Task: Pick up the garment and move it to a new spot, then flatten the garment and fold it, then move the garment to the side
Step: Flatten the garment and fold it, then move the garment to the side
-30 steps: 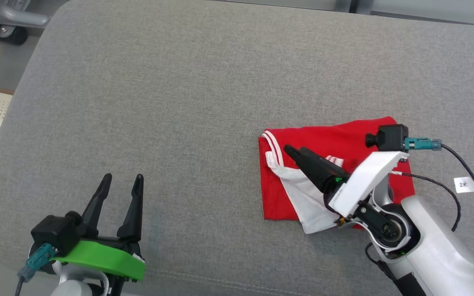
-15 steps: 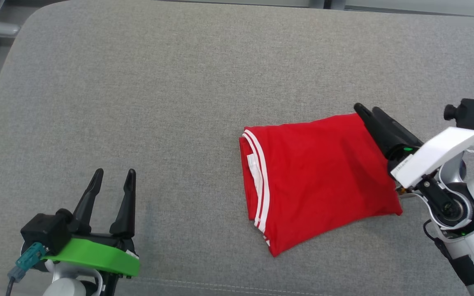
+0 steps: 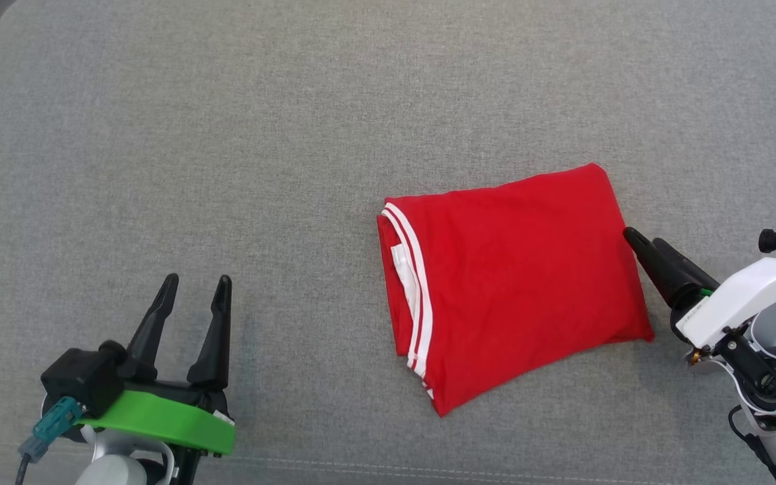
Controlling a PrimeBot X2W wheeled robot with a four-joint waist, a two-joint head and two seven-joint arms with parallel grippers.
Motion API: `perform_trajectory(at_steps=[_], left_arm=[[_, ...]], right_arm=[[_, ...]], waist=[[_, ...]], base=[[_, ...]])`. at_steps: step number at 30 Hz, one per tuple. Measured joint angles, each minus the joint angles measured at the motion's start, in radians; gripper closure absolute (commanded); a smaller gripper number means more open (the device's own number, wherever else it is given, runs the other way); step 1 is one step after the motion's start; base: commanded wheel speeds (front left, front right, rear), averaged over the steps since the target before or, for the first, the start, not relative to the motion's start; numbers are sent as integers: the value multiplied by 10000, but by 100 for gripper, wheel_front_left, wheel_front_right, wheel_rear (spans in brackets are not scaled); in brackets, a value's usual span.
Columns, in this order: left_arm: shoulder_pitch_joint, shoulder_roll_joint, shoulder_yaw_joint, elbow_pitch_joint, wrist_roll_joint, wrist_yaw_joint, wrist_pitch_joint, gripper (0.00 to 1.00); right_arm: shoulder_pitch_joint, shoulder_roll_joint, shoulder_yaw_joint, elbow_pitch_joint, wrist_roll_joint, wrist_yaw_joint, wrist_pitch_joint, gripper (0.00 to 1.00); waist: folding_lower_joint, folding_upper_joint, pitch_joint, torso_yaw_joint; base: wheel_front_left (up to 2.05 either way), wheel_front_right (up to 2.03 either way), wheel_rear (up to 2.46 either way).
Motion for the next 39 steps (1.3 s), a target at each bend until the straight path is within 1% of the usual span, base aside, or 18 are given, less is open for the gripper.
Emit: perform_trajectory(at_steps=[3, 4, 7, 13, 14, 15, 16, 17, 23, 28, 31, 34, 39], left_arm=[[-27, -12, -54, -2, 2, -12, 0, 0], [-105, -23, -84, 2, 4, -15, 0, 0], [-291, -48, -127, 13, 27, -56, 0, 0], [-400, -146, -188, 92, 81, -94, -2, 0], [-412, -163, -186, 102, 81, -94, -2, 0], [-413, -180, -184, 119, 81, -94, -2, 0], [-413, -194, -186, 136, 81, -96, -2, 0], [-414, -209, -188, 161, 81, -100, -2, 0], [-414, -230, -48, 274, 79, -98, -10, 0], [-393, -207, 115, 313, 79, -38, -10, 0], [-384, -176, 190, 253, 79, -29, -10, 0], [-384, -130, 222, 109, 81, -29, -12, 0], [-388, -27, 226, -15, 94, -29, -12, 0]], right_arm=[[0, -69, 19, 138, 4, 17, 92, 0], [-9, -128, 71, 221, 12, 98, 171, 0], [-37, -140, 207, 397, 82, 138, 359, 0], [-264, -136, 558, 579, 176, 428, 780, 0], [-343, -136, 640, 598, 174, 435, 863, 47], [-424, -134, 708, 629, 174, 443, 928, 61], [-488, -132, 740, 669, 174, 451, 982, 88], [-525, -134, 769, 702, 174, 510, 1018, 100], [-774, -140, 966, 744, 178, 633, 1369, 100], [-1153, -433, 895, 725, 174, 683, 1615, 100], [-1526, -867, 677, 706, 107, 683, 1806, 100], [-1905, -1505, 464, 725, -119, 546, 2054, 100], [-2579, -2408, -42, 765, -529, 144, 2266, 100]], waist=[[0, 0, 124, 19], [0, 0, 193, 66], [0, 0, 258, 181], [0, 0, 323, 451], [0, 0, 322, 494], [0, 0, 318, 535], [0, 0, 311, 574], [0, 0, 299, 610], [0, 0, 164, 729], [0, 0, 99, 657], [0, 0, 113, 515], [0, 0, 158, 345], [0, 0, 299, 41]], base=[[0, 0, 0], [0, 0, 0], [0, 0, 0], [0, 0, 0], [0, 0, 0], [0, 0, 0], [0, 0, 0], [0, 0, 0], [0, 0, 0], [0, 0, 0], [0, 0, 0], [0, 0, 0], [0, 0, 0]])
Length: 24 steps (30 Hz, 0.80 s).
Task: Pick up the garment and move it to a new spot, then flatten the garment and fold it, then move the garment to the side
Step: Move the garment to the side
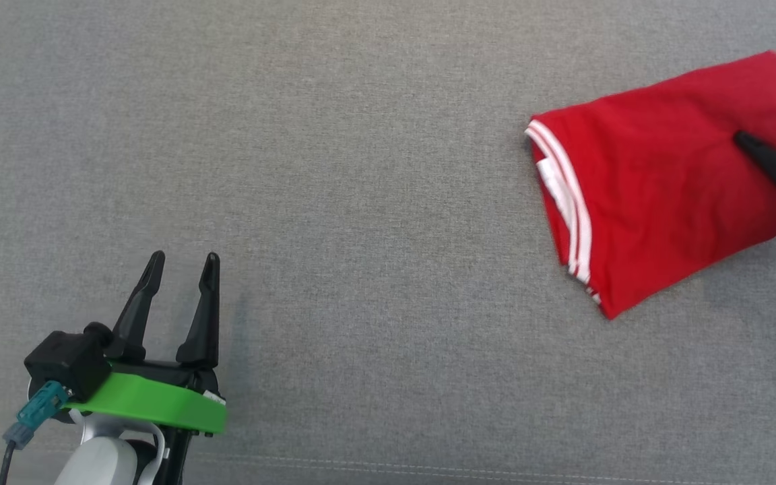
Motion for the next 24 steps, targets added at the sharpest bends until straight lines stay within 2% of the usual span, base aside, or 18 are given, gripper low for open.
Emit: perform_trajectory(at_steps=[5, 13, 23, 24], left_arm=[[-12, -2, -73, -234, 17, 0, 2, 0], [-38, 40, -82, -485, 81, 0, 19, 0], [-568, 299, 46, -997, 389, 29, 109, 0], [-760, 495, 104, -1239, 531, 44, 280, 0]], right_arm=[[-706, -593, -533, -27, -115, -322, 127, 100], [-1467, -951, -986, -142, -111, -708, 382, 100], [-2019, -924, -1158, -268, -82, -865, 433, 100], [-2250, -874, -1279, -221, -82, -928, 370, 100]], waist=[[0, 0, 268, -244], [0, 0, 809, -618], [1, 0, 1448, -1213], [0, 0, 1795, -1614]], base=[[0, 0, 0], [0, 0, 0], [0, 0, 0], [0, 0, 0]])
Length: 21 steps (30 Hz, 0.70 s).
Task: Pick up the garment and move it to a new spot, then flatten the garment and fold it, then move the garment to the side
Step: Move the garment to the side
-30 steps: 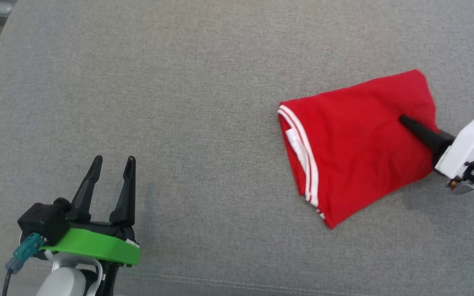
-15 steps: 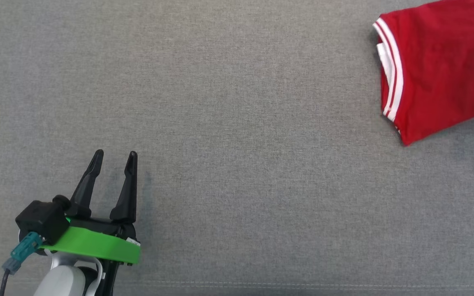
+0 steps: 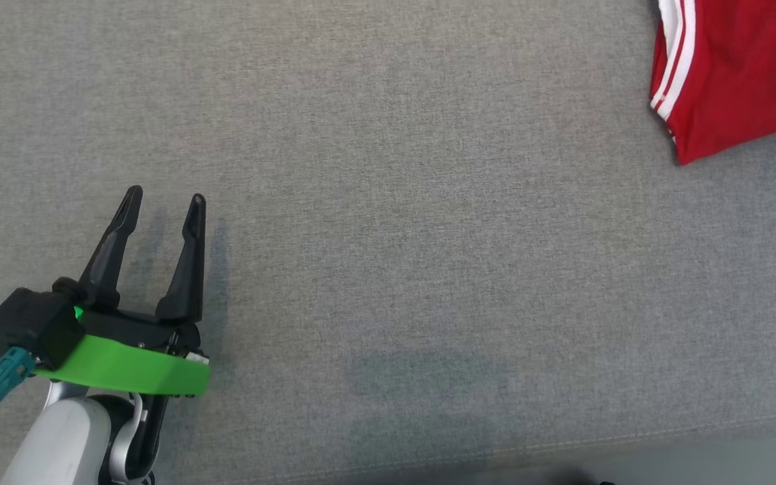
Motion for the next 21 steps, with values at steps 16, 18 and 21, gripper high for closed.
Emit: perform_trajectory(at_steps=[16, 18, 21], left_arm=[[-580, 439, 46, -581, 201, 142, 706, 0], [-580, 535, 96, -606, 234, 167, 796, 0], [-580, 571, 198, -669, 244, 176, 838, 0]], right_arm=[[-1406, -437, -750, 564, -307, -196, -512, 100], [-1423, -464, -817, 748, -328, -198, -550, 100], [-1422, -474, -909, 1202, -474, -199, -861, 100]], waist=[[0, 0, 1473, -750], [1, -1, 1601, -768], [0, 0, 1778, -795]], base=[[0, 0, 0], [0, 0, 0], [0, 0, 0]])
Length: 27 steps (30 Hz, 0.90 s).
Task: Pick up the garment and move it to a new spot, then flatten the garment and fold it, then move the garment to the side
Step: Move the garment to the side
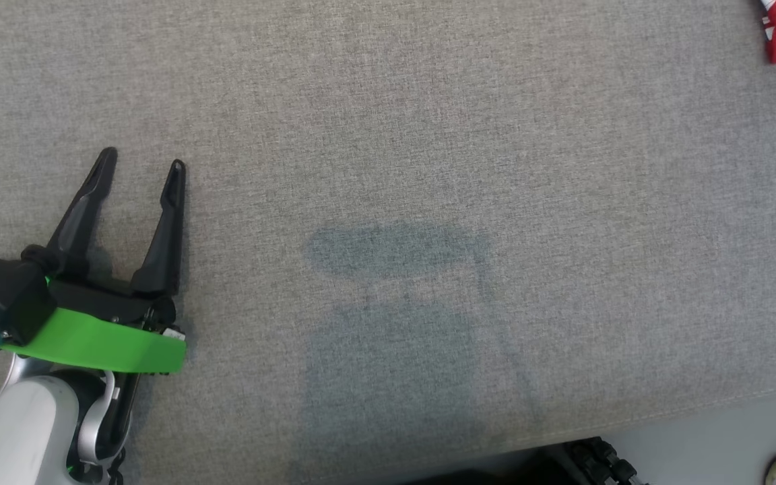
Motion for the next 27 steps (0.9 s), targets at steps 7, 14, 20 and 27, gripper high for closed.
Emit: perform_trajectory(at_steps=[7, 14, 20, 27], left_arm=[[0, 128, 56, -255, 48, 31, 54, 0], [1, 169, 65, -207, 96, 33, 130, 0], [2, 184, 61, -196, 100, 88, 228, 0], [9, 173, 52, 12, 100, 117, 217, 0]], right_arm=[[70, 182, -61, 1290, -1143, -102, -1599, 44], [511, 819, 226, 2334, -1948, -192, -2824, 0], [580, 1055, 393, 3035, -2416, -247, -3484, 0], [668, 1354, 313, 3866, -2577, -251, -4209, 0]], waist=[[0, 0, 242, -72], [0, 0, 119, -97], [0, 0, 10, -105], [0, 0, -162, -77]], base=[[0, 0, 0], [0, 0, 0], [0, 0, 0], [0, 0, 0]])
